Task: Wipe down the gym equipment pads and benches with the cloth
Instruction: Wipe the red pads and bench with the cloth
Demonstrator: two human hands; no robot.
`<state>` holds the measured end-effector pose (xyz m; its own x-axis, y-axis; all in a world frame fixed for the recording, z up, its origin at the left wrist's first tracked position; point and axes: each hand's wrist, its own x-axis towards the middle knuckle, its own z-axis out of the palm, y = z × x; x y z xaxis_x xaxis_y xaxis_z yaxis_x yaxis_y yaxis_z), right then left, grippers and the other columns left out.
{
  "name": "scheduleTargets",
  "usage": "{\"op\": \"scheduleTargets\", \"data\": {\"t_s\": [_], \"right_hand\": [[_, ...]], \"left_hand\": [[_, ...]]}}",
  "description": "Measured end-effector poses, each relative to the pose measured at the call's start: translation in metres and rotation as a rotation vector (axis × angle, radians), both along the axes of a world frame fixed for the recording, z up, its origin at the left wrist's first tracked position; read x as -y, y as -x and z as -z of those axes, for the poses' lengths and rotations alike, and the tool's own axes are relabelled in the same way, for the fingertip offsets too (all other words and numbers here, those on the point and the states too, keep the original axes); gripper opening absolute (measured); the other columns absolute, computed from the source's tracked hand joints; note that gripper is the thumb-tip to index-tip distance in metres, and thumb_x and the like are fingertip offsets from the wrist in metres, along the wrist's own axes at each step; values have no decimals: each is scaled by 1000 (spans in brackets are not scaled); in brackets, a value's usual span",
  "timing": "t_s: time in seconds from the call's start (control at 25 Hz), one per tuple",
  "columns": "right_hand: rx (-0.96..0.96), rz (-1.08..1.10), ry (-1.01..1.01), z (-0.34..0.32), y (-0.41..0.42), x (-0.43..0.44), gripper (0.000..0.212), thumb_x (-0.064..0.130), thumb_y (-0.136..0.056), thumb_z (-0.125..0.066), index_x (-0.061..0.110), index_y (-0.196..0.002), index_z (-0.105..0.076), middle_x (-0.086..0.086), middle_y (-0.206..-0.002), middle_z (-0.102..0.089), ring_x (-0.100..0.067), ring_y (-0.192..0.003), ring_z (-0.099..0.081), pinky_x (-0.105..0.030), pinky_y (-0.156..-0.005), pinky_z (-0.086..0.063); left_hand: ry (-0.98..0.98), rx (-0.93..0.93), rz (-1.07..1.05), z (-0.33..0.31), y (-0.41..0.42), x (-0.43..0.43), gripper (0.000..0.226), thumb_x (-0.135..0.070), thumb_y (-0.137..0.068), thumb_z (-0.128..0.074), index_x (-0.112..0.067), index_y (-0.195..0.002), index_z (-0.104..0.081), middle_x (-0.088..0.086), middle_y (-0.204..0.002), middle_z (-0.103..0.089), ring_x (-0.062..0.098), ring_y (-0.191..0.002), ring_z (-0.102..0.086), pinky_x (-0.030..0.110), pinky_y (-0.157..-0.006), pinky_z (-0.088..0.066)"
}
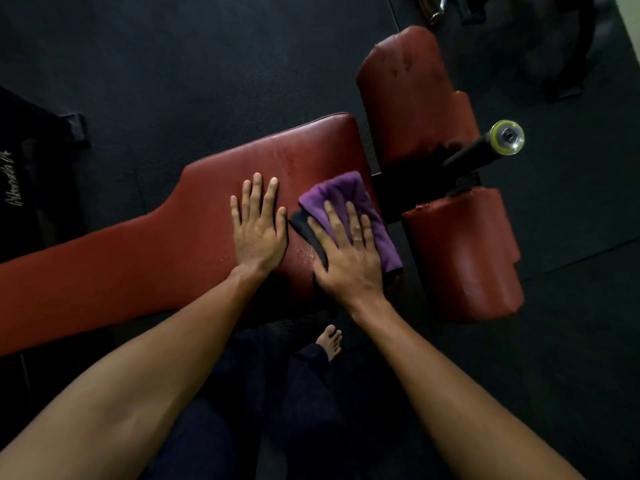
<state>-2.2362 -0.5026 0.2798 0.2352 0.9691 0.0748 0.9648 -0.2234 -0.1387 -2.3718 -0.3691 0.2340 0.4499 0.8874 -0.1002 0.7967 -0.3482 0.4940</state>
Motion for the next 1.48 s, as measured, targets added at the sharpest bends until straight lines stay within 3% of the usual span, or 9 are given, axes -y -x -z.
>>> {"op": "scheduleTargets", "data": {"t_s": [0.28, 0.4, 0.56, 0.64, 0.8, 1.08, 1.2, 1.32, 1.48], "right_hand": [[-126, 453, 122, -18, -21, -22, 78, 54, -93, -50, 34, -162, -22, -10, -171, -7, -46, -153, -15, -61, -122, -17], [-11, 188, 114, -6, 16, -7, 68, 48, -97, -48, 28, -160, -33, -12, -170, -15, -46, -154, -10, -61, -124, -6], [47, -187, -12, 2, -10, 59, 64, 43, -95, -63, 24, -154, -46, -10, -164, -34, -39, -152, -27, -58, -125, -15], [59, -139, -10, -4, -35, 62, 65, 43, -95, -63, 25, -155, -43, -11, -165, -31, -39, -152, -27, -59, -123, -20], [-23, 321, 25, -8, 7, 17, 67, 46, -97, -49, 25, -159, -35, -13, -169, -18, -44, -154, -13, -61, -124, -10], [4, -163, -71, 7, -2, 80, 61, 38, -95, -65, 21, -152, -49, -10, -162, -36, -38, -152, -29, -59, -123, -21], [-51, 60, -34, -3, -20, 81, 67, 44, -94, -61, 25, -155, -43, -11, -166, -28, -40, -152, -26, -59, -121, -25], [-180, 415, -3, -15, -25, 26, 73, 49, -92, -56, 27, -158, -36, -13, -165, -28, -42, -139, -43, -54, -109, -44], [-162, 479, -48, -11, -22, 28, 68, 48, -94, -54, 27, -156, -39, -13, -160, -37, -36, -134, -49, -49, -104, -49]], "left_hand": [[-61, 8, 1, 8, 30, 95, 55, -39, -105, -35, -27, -159, -29, 5, -169, -17, 22, -156, -11, 56, -124, -7], [-139, -40, -38, 15, 29, 100, 54, -40, -107, -31, -25, -159, -30, 8, -167, -22, 24, -155, -16, 57, -124, -12], [-180, -27, -52, 15, 28, 100, 54, -37, -106, -31, -23, -158, -32, 9, -167, -24, 25, -155, -18, 58, -123, -16], [-176, -22, -64, 11, 26, 103, 55, -38, -105, -31, -23, -159, -32, 8, -167, -23, 25, -155, -17, 57, -123, -14], [-225, -49, -55, 18, 25, 101, 55, -39, -106, -31, -23, -158, -32, 9, -166, -26, 25, -154, -21, 57, -123, -17], [-166, -23, -52, 16, 26, 101, 59, -33, -102, -36, -24, -160, -28, 8, -168, -19, 25, -156, -14, 58, -124, -12], [-151, -29, -64, 12, 26, 102, 59, -36, -104, -34, -25, -161, -25, 6, -169, -16, 24, -157, -11, 57, -124, -10], [-167, -38, -60, 13, 26, 103, 58, -34, -104, -36, -24, -161, -26, 6, -169, -17, 23, -157, -11, 57, -124, -11], [-181, -43, -61, 15, 26, 102, 58, -35, -104, -37, -24, -160, -27, 6, -168, -19, 23, -156, -12, 56, -124, -12]]}}
